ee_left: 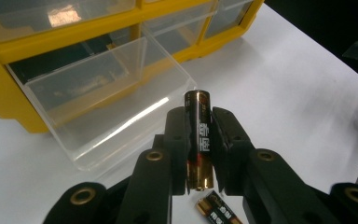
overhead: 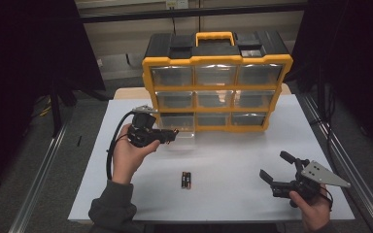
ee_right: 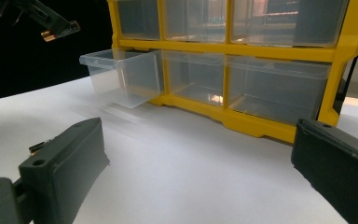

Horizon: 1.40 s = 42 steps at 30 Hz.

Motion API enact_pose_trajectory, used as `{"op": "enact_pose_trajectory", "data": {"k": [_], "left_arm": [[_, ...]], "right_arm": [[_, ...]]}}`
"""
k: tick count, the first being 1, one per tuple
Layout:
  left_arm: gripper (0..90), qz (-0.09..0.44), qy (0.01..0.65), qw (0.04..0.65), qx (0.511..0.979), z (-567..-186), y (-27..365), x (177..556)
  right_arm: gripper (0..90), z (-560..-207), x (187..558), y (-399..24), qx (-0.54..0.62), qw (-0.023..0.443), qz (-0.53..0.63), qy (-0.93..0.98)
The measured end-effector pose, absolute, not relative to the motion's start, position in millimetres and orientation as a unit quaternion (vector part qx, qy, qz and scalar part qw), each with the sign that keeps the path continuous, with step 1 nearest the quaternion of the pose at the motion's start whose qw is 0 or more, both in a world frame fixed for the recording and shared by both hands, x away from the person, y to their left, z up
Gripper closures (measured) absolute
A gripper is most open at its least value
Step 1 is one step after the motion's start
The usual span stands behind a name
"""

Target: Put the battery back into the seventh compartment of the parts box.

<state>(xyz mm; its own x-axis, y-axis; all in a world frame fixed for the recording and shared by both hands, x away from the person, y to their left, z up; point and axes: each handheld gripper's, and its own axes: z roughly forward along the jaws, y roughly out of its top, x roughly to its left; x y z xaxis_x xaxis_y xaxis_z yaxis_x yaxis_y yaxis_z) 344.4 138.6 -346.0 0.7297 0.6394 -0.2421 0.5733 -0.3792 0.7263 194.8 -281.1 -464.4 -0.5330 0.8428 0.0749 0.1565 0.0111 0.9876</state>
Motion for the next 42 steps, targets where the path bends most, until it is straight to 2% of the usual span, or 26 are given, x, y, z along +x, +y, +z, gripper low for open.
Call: {"op": "enact_pose_trajectory", "data": {"k": [16,34,42], "left_arm": [[77.5,0.039,0.381,0.41,0.828,-333.8,123.0,369.5],[77.4,0.048,0.407,0.382,0.828,-356.0,103.2,402.1],[77.3,0.057,0.393,0.382,0.834,-365.1,95.3,407.6]], "right_arm": [[2.6,-464.6,194.3,-282.0,0.383,0.293,0.588,0.649],[2.5,-464.6,194.4,-281.9,0.38,0.29,0.591,0.65],[2.5,-464.6,194.3,-281.8,0.379,0.29,0.59,0.651]]}}
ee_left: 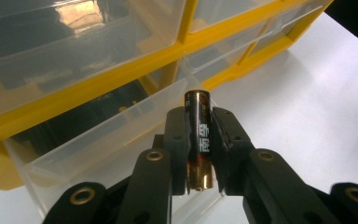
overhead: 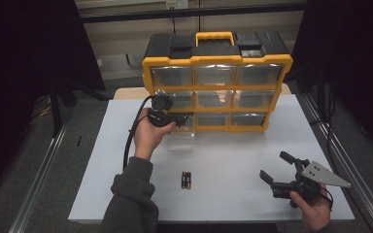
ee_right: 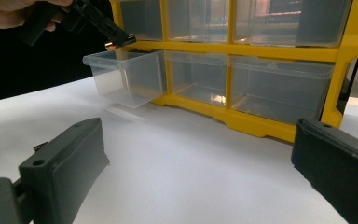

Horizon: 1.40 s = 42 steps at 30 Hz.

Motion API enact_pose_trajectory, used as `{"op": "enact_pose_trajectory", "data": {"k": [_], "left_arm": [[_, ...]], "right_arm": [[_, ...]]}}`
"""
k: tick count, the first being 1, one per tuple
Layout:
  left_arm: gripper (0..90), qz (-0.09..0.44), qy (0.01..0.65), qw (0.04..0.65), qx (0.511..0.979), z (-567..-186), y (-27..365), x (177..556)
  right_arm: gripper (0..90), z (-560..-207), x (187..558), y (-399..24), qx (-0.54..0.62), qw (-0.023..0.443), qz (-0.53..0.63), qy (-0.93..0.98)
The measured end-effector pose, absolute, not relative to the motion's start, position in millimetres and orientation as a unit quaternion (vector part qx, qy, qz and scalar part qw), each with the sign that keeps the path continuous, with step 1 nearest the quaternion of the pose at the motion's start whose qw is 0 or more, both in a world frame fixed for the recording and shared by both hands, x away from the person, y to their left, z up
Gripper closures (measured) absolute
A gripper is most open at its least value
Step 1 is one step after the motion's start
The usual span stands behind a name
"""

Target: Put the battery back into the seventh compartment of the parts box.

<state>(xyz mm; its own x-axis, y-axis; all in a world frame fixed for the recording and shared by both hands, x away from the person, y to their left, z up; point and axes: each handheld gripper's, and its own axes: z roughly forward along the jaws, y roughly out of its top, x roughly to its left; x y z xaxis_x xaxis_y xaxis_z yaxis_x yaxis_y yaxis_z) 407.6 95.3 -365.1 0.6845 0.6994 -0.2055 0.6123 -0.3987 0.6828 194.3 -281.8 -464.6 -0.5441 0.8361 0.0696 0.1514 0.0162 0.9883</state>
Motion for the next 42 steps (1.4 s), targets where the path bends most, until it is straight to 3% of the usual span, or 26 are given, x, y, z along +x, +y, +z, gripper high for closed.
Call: {"op": "enact_pose_trajectory", "data": {"k": [16,28,42], "left_arm": [[39.8,0.07,0.365,0.412,0.832,-356.5,105.9,389.9],[26.9,0.077,0.337,0.438,0.83,-353.9,112.0,363.4],[22.0,0.073,0.323,0.442,0.834,-373.9,116.5,339.1]], "right_arm": [[2.6,-464.2,193.9,-282.7,0.382,0.292,0.59,0.649],[2.6,-463.9,193.9,-282.1,0.383,0.292,0.591,0.647],[2.6,-464.1,193.9,-281.8,0.383,0.291,0.59,0.649]]}}
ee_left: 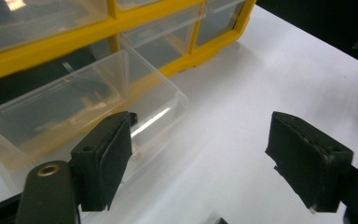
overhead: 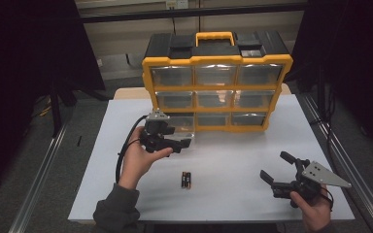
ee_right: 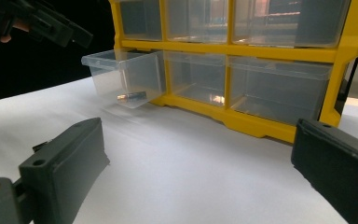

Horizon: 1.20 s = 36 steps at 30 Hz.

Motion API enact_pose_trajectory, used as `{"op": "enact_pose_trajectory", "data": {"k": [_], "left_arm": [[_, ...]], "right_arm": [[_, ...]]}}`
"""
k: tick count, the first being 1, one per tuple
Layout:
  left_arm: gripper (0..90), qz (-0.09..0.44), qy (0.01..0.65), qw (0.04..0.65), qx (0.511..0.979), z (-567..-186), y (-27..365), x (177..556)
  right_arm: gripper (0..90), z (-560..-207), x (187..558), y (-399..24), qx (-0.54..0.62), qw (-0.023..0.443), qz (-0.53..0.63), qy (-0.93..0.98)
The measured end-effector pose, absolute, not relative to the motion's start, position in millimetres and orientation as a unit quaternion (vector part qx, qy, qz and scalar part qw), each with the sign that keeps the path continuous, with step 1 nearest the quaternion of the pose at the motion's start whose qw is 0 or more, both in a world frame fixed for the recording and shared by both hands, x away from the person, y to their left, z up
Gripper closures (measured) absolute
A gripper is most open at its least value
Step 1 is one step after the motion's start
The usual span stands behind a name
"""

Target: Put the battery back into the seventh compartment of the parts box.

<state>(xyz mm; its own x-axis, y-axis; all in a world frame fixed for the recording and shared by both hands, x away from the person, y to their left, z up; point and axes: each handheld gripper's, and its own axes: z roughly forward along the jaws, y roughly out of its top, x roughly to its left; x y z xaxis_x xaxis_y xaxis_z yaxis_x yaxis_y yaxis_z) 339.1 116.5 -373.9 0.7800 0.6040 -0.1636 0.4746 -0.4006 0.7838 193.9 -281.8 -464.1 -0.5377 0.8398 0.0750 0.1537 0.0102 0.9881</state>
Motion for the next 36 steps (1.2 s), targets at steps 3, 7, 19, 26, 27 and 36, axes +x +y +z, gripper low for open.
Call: {"op": "enact_pose_trajectory", "data": {"k": [3,7,19,26,27,36], "left_arm": [[21.2,0.072,0.32,0.437,0.837,-379.0,117.0,335.0],[20.7,0.071,0.315,0.426,0.845,-388.5,118.0,331.5],[19.8,0.069,0.311,0.427,0.846,-410.0,125.0,322.3],[18.5,0.063,0.309,0.417,0.852,-424.1,125.2,316.2],[18.6,0.063,0.31,0.411,0.855,-426.0,125.3,315.5],[19.2,0.056,0.293,0.397,0.868,-442.9,121.4,308.3]], "right_arm": [[2.6,-464.1,193.9,-281.2,0.382,0.29,0.591,0.649],[2.6,-463.9,193.6,-281.3,0.384,0.29,0.591,0.648],[2.6,-464.2,193.8,-281.1,0.382,0.288,0.591,0.649],[2.6,-463.9,193.8,-281.2,0.378,0.288,0.592,0.651],[2.6,-463.7,193.7,-281.4,0.377,0.291,0.592,0.65],[2.6,-463.4,193.2,-281.4,0.378,0.29,0.591,0.651]]}}
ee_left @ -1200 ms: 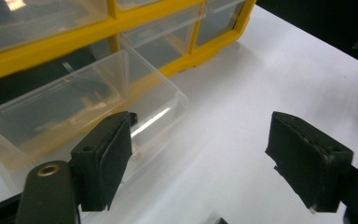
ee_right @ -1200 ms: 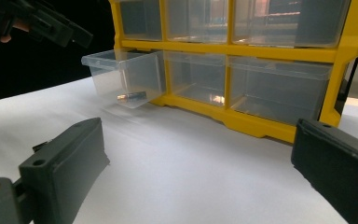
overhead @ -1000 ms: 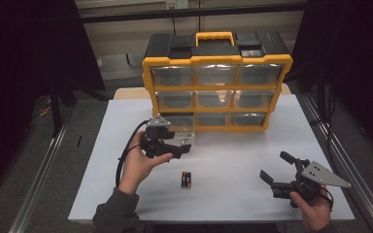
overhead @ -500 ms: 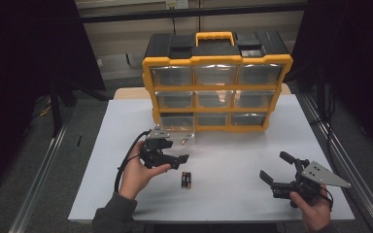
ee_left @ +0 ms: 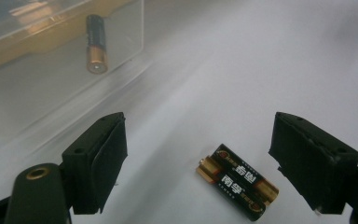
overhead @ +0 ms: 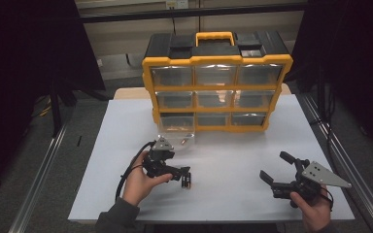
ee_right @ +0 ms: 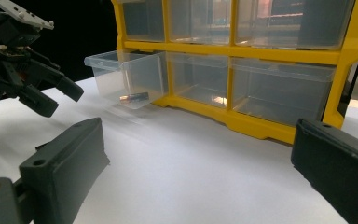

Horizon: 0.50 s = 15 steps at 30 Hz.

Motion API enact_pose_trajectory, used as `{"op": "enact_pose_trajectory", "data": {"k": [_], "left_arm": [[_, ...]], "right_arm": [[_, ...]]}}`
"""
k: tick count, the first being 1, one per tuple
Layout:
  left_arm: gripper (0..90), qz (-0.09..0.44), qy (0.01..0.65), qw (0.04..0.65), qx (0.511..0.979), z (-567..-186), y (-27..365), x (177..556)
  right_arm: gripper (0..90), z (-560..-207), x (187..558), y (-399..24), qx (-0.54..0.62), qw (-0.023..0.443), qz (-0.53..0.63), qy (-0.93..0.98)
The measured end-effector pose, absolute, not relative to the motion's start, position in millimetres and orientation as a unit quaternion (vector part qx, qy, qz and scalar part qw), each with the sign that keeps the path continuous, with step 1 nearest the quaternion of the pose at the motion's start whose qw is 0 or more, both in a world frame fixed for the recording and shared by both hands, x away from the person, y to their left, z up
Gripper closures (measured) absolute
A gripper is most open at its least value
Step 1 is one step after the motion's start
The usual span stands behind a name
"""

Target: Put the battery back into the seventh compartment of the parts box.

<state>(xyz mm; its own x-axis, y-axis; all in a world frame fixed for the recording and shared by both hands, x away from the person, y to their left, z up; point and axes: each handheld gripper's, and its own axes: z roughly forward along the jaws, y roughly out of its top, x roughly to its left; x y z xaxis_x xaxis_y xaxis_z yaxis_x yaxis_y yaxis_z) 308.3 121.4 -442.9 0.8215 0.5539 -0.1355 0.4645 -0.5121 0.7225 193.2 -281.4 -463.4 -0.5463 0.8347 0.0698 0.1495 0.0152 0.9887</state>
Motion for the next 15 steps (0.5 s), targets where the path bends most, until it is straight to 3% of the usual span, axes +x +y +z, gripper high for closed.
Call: {"op": "enact_pose_trajectory", "data": {"k": [5,15], "left_arm": [[22.1,0.061,0.289,0.388,0.873,-446.3,119.9,305.3],[39.4,0.044,0.311,0.385,0.868,-452.9,122.0,300.9]], "right_arm": [[2.7,-463.2,193.2,-281.5,0.377,0.29,0.592,0.651],[3.1,-462.9,193.1,-281.3,0.377,0.291,0.593,0.649]]}}
